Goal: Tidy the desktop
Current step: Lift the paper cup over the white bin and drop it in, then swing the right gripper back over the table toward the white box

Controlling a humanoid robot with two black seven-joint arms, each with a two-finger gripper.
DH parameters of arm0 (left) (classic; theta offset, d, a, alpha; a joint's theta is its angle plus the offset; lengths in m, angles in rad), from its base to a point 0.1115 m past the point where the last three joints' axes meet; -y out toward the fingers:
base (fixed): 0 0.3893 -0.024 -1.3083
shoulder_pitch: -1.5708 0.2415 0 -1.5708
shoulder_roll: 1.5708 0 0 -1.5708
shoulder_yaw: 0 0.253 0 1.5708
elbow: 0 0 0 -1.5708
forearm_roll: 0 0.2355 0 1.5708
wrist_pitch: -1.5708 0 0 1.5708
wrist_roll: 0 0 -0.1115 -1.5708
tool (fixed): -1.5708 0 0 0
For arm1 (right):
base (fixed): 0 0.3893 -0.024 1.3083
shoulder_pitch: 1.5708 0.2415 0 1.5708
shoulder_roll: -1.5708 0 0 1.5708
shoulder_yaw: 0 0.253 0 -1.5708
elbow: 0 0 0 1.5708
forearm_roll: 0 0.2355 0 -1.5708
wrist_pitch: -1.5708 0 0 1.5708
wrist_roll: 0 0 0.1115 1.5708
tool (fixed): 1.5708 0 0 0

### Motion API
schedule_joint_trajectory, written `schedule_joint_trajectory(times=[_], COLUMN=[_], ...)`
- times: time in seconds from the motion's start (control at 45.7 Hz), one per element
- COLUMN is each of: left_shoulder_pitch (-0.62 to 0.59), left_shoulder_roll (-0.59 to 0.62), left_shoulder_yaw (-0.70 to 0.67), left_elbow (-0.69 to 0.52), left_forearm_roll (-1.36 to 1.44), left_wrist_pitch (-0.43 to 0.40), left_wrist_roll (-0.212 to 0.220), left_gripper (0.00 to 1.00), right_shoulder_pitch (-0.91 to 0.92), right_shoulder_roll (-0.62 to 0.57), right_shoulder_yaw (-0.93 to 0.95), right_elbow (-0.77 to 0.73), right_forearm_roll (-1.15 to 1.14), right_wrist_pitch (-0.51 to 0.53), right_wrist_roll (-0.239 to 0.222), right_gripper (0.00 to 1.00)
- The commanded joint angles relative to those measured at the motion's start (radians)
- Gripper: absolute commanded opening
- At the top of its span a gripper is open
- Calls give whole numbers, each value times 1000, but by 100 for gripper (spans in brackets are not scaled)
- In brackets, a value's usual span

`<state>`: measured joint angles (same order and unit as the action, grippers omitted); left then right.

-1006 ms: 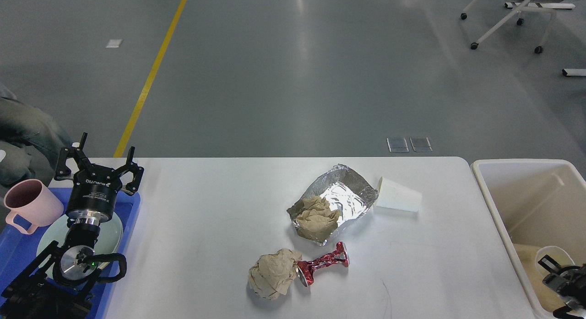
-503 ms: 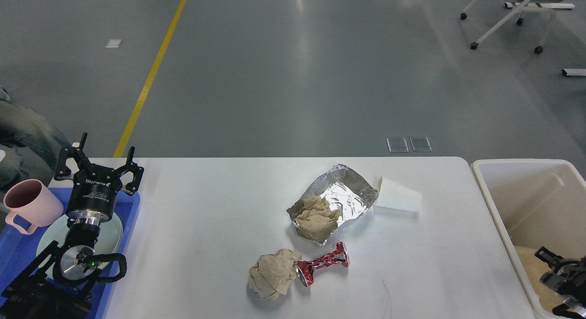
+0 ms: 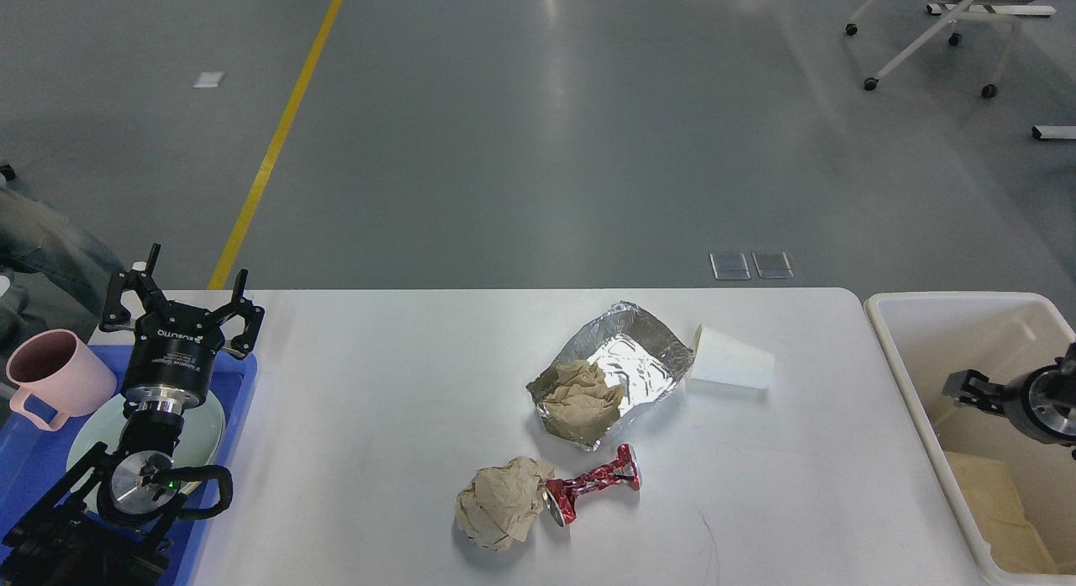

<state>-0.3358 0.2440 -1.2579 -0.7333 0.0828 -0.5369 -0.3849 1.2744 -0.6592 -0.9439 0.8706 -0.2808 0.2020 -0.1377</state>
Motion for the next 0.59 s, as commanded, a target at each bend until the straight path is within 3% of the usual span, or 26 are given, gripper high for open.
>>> schedule_joint_trajectory(times=[0.0,0.306,0.372,0.569], left_shoulder_pitch=[0,0,1,1], left_shoulder_roll=[0,0,0,0], left_shoulder_yaw=[0,0,0,0], left_elbow=[0,0,0,0], left_forearm_roll=[0,0,0,0], left_wrist_pitch=[0,0,0,0], left_wrist_roll=[0,0,0,0], left_gripper=[96,96,96,96], right_shoulder_pitch=[279,827,922,1171], right_shoulder_roll=[7,242,280,296], right_shoulder_yaw=[-140,-228,-223,-210], right_elbow=[165,378,465,643], right_forearm_roll=[-23,-17,-15,126], right_wrist_pitch=[158,689,734,734], right_wrist_roll=[1,1,0,0], right_gripper=[100,100,100,100])
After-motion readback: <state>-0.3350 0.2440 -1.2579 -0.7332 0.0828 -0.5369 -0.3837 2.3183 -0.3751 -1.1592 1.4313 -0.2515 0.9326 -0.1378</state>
